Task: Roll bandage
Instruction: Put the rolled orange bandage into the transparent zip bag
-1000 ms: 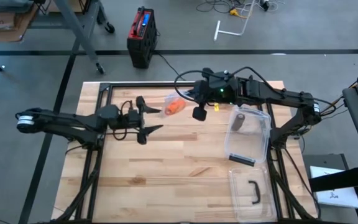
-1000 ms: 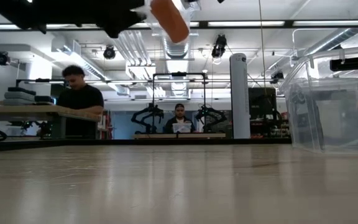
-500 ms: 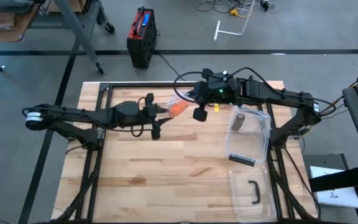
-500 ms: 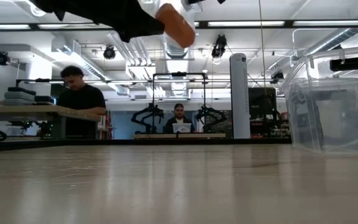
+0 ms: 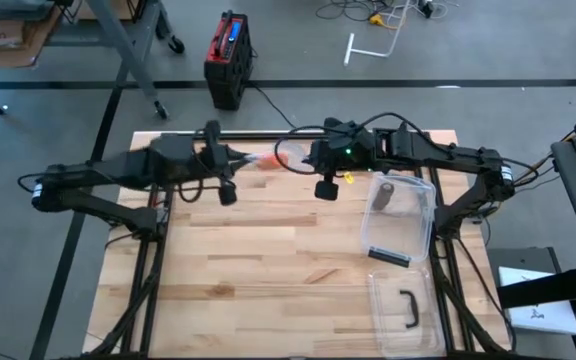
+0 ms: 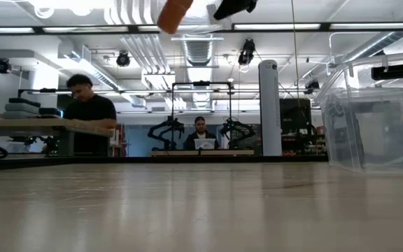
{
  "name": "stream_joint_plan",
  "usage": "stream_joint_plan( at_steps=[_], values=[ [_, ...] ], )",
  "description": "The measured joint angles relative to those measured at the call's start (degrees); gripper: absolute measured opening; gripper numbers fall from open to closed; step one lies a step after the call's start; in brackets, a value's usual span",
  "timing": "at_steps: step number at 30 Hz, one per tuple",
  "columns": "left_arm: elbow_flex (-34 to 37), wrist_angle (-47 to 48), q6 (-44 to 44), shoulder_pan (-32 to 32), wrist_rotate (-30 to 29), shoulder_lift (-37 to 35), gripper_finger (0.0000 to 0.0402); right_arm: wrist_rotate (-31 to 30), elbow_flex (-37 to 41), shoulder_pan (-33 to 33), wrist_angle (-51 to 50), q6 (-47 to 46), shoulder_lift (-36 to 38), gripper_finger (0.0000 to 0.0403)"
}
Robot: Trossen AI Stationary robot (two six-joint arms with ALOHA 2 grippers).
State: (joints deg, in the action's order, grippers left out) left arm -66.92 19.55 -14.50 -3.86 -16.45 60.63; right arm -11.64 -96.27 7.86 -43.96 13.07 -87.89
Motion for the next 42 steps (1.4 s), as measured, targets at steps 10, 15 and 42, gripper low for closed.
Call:
stream_joint_plan(
  at_steps=[10, 15, 42],
  values=[
    [-4.5, 11.3, 1.8, 0.3, 2.6, 3.2, 0.0, 2.5, 0.0, -0.1, 2.6, 5.0, 1.0, 0.0145],
    [-2.8, 9.8, 1.8, 0.3, 4.0, 3.1, 0.0, 11.4, -0.1, 0.0, 2.8, 5.5, 1.4, 0.0209],
    [-2.0, 6.6, 3.3, 0.7, 7.0, 4.8, 0.0, 19.6, -2.4, 0.1, -0.3, -1.8, 0.9, 0.0241]
  ],
)
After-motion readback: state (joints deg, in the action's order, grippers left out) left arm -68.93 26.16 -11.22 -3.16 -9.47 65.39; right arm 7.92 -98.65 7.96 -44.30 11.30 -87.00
